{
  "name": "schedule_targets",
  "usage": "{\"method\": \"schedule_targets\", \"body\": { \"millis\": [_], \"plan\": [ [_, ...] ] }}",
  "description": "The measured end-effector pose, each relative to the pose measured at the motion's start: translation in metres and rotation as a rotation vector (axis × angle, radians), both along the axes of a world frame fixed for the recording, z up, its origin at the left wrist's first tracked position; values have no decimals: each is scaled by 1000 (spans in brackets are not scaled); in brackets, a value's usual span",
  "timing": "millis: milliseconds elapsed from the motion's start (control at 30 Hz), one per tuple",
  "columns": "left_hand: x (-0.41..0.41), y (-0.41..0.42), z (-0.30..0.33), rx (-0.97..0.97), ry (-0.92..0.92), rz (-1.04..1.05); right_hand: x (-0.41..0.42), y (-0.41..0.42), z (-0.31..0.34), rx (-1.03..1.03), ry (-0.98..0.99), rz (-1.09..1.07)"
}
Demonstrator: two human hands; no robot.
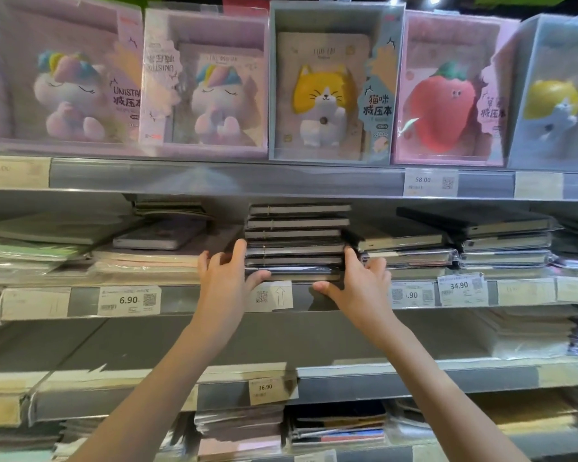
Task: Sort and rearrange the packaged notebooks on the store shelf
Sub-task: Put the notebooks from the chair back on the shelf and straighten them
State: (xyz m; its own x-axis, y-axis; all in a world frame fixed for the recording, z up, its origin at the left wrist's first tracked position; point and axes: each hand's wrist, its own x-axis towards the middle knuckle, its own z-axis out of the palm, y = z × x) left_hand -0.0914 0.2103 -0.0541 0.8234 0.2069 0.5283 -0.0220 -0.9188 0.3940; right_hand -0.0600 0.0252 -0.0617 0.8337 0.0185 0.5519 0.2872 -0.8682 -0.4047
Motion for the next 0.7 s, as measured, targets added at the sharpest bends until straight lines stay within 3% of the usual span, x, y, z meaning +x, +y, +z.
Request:
{"method": "schedule_targets", "body": {
  "millis": [100,400,533,700],
  "plan": [
    [-2,0,2,77,-7,25,-1,2,2,8,34,14],
    [12,12,-5,-9,-92,-27,-1,5,-6,-44,-100,13],
    [12,12,-9,-37,-182,-28,0,5,-14,-134,-219,-34],
    [2,9,-15,150,-296,22,11,-2,-22,-289,-514,-159]
  ]
}}
